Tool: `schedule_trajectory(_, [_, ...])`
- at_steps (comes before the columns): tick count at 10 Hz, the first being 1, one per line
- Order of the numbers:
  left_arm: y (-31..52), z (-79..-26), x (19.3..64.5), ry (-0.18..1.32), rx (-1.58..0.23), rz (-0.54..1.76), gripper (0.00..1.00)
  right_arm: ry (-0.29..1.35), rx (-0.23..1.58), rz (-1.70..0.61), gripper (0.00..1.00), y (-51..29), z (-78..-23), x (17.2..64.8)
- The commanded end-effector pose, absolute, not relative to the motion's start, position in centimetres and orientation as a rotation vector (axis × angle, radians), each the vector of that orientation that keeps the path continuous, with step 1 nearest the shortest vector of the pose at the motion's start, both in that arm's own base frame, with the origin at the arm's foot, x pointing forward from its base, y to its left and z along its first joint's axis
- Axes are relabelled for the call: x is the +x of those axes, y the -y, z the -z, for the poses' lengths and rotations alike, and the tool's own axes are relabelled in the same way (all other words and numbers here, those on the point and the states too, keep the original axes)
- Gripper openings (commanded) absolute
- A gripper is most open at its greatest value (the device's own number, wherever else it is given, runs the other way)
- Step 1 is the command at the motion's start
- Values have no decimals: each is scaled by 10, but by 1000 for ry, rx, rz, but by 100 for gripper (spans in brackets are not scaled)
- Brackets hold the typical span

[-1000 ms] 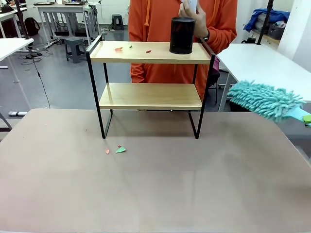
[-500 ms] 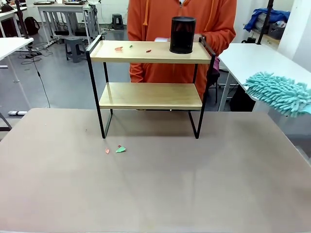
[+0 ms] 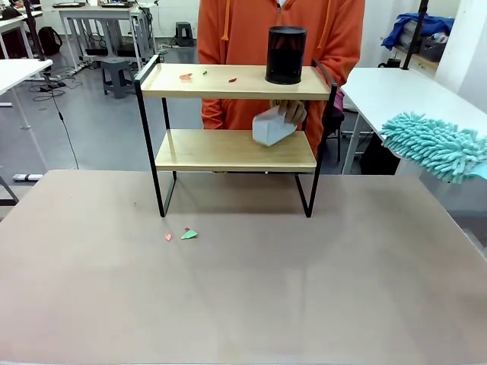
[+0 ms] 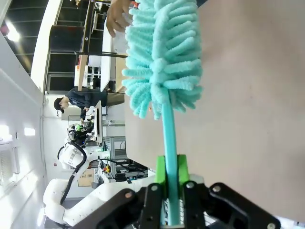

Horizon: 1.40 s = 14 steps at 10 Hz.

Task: Clean the shelf.
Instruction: Clean the remaining tier of the Shelf with the Duster once objects are removed.

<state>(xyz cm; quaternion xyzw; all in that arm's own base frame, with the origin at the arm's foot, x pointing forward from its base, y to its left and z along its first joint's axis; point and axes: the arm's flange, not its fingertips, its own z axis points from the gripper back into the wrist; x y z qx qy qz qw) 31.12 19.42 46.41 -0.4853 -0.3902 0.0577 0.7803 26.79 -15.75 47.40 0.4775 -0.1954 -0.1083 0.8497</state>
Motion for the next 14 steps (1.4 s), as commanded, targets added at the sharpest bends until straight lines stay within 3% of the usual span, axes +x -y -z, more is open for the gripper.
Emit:
schedule_trajectory(1, [-193,-464,312,872,-1055,-109,100,435,995,212,12,156,-473,268])
schedule_trajectory(13, [-193,-464,312,872,-1055,-109,100,413,1004,229,12,158,-474,268])
schedule_trajectory(14, [-193,-464,312,872,-1055,-109,100,490,939,184,12,139,-509,275])
